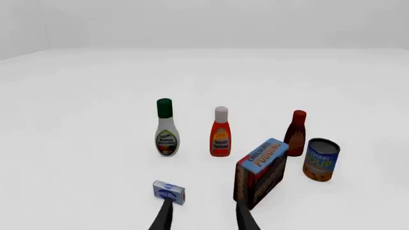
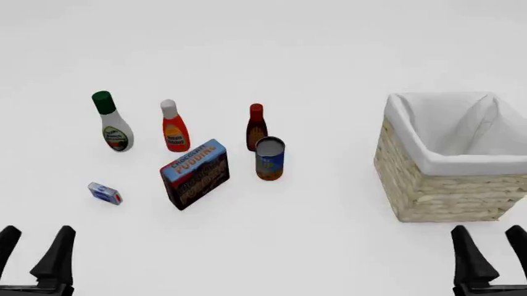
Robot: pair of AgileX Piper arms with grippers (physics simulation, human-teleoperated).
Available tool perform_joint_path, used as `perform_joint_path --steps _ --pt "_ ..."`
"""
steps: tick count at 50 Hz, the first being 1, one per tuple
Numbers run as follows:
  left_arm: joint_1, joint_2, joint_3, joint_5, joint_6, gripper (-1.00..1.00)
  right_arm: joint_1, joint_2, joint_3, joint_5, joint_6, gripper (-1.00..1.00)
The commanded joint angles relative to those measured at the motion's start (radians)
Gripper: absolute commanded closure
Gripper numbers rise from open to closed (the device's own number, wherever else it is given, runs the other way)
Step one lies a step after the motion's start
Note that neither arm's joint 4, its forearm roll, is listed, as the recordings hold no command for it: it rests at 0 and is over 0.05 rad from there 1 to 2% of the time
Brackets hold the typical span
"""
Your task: Pick the bbq sauce and place it in the basket.
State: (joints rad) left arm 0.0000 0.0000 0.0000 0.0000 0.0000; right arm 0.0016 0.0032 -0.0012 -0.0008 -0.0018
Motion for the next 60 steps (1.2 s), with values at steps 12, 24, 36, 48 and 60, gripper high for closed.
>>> perform_joint_path --steps 12,24,36,48,60 --pt "0.000 0.000 0.000 0.000 0.000 -1.00 0.019 0.028 -0.002 -0.011 -0.017 -1.00" --pt "0.000 0.000 0.000 0.000 0.000 -1.00 0.038 0.044 -0.038 0.015 -0.003 -1.00" --pt "0.000 0.000 0.000 0.000 0.000 -1.00 0.074 0.150 -0.159 0.039 -0.017 -1.00" --pt "0.000 0.000 0.000 0.000 0.000 -1.00 0.189 0.519 -0.554 0.188 -0.078 -1.00" --pt "0.000 0.000 0.000 0.000 0.000 -1.00 0.281 1.022 -1.010 0.264 -0.045 -1.00"
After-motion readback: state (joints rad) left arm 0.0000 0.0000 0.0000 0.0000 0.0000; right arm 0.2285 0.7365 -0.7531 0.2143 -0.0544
